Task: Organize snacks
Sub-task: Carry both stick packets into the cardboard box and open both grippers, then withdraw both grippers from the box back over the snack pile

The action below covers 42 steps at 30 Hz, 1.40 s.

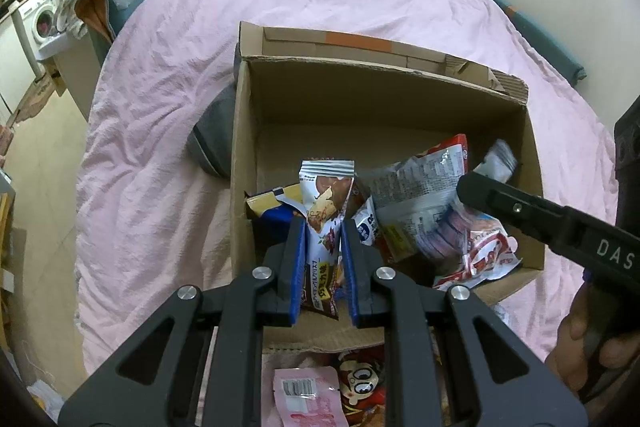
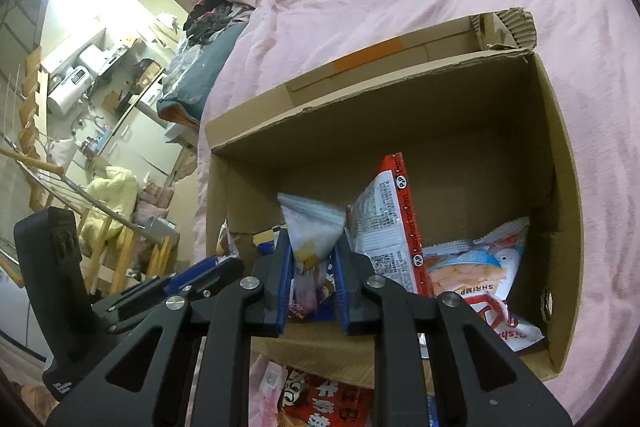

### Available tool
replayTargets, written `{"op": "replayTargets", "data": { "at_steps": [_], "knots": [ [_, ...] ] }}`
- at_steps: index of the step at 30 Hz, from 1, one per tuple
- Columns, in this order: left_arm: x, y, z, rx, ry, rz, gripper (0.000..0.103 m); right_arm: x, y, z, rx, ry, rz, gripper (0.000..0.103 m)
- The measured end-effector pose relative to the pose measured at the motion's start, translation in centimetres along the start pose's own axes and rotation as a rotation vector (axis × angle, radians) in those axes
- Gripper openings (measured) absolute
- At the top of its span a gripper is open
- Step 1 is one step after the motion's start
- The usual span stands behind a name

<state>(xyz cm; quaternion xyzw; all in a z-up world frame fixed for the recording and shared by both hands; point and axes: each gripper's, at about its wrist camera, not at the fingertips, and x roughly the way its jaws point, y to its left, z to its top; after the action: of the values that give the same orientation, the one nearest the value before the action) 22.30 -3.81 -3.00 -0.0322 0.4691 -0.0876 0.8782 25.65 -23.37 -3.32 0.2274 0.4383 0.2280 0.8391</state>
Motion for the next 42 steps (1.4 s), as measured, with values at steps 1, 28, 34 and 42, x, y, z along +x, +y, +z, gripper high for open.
{"op": "replayTargets", "data": {
  "at_steps": [1, 28, 34, 42],
  "knots": [
    [0.0, 0.0, 0.0, -0.002, 0.003, -0.003, 0.021, 0.1, 0.1, 0.0, -0.005, 0.003, -0.003, 0.024],
    [-3.8, 0.8, -0.4, -0.038, -0.139, 0.079, 0.069, -5.1, 1.0, 0.2, -0.024, -0.141, -0.084, 0.091],
    [-5.6, 1.6, -1.0, -0.046, -0.186, 0.113, 0.069, -7.2, 2.2, -1.2, -0.069, -0.153, -0.103, 0.092],
    [-7.6, 2.5, -2.5, -0.081, -0.202, 0.073, 0.083, -9.3, 2.5, -3.5, -0.085, -0.148, -0.142, 0.092]
  ]
}}
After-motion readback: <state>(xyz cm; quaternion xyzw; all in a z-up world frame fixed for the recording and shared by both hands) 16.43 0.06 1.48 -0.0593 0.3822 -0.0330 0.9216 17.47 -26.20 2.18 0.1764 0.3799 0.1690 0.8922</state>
